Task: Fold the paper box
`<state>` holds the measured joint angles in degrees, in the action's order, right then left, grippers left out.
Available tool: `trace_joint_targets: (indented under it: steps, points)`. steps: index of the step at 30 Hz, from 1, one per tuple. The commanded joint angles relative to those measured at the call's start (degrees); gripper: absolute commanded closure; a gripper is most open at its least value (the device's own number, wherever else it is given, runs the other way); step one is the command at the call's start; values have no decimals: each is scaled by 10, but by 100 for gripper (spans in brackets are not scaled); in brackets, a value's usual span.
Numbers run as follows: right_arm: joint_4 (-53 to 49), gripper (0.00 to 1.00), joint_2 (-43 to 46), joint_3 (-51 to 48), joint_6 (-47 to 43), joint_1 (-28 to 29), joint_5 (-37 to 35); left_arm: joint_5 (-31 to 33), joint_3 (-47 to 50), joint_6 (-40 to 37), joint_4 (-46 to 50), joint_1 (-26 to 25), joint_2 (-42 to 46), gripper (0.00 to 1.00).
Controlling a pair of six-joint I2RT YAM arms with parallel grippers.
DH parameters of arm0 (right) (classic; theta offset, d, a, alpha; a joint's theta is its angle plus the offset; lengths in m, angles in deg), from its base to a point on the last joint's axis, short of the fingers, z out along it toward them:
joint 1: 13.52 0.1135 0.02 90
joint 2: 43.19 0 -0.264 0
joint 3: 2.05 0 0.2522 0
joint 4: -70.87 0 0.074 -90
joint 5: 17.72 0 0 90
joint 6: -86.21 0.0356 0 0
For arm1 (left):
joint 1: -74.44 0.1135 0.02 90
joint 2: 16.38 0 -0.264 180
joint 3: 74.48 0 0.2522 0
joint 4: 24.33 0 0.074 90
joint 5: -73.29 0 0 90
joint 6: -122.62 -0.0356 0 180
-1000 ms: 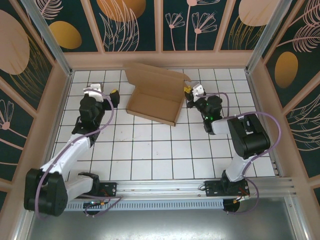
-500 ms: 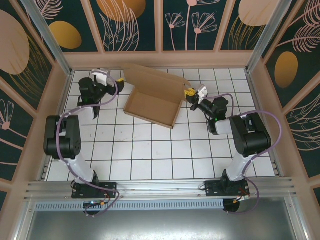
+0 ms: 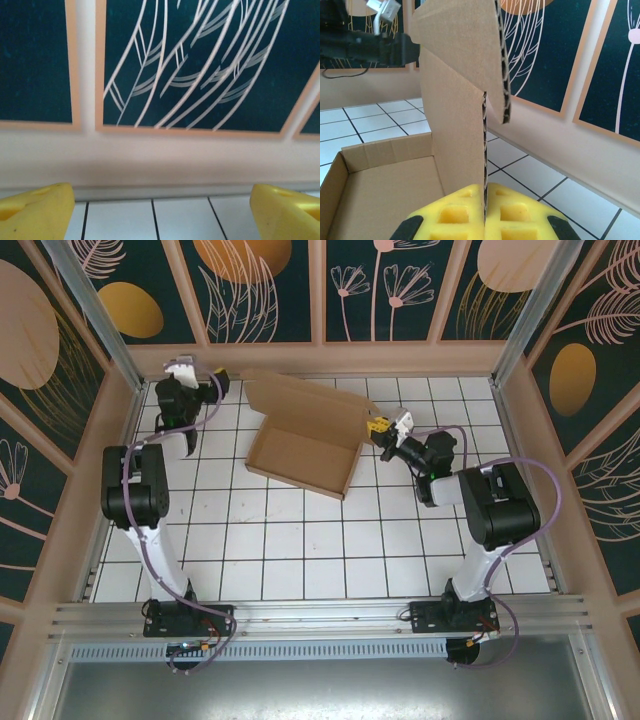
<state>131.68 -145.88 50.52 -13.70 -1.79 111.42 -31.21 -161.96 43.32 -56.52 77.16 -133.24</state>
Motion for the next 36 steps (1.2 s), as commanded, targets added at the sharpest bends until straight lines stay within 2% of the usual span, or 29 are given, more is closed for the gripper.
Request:
trace_joint_targets:
  steps: [1,7,14,23,29,36]
  points:
    - [10,100,-10,20,10,3,11,-35,-56,38,45,-1,-38,10]
    - [-16,100,-13,33,6,15,-8,-127,-78,65,52,-3,-69,10]
    - [-43,100,-13,48,-4,33,-43,-157,-69,81,53,-11,-70,10]
    - [-79,100,-20,72,-5,53,-118,-192,20,110,17,-19,-18,16]
    - [-101,100,-34,92,-20,98,-224,-148,113,168,-59,-33,35,16]
    - [-92,100,-56,105,-8,146,-346,-92,176,177,-86,-73,71,16]
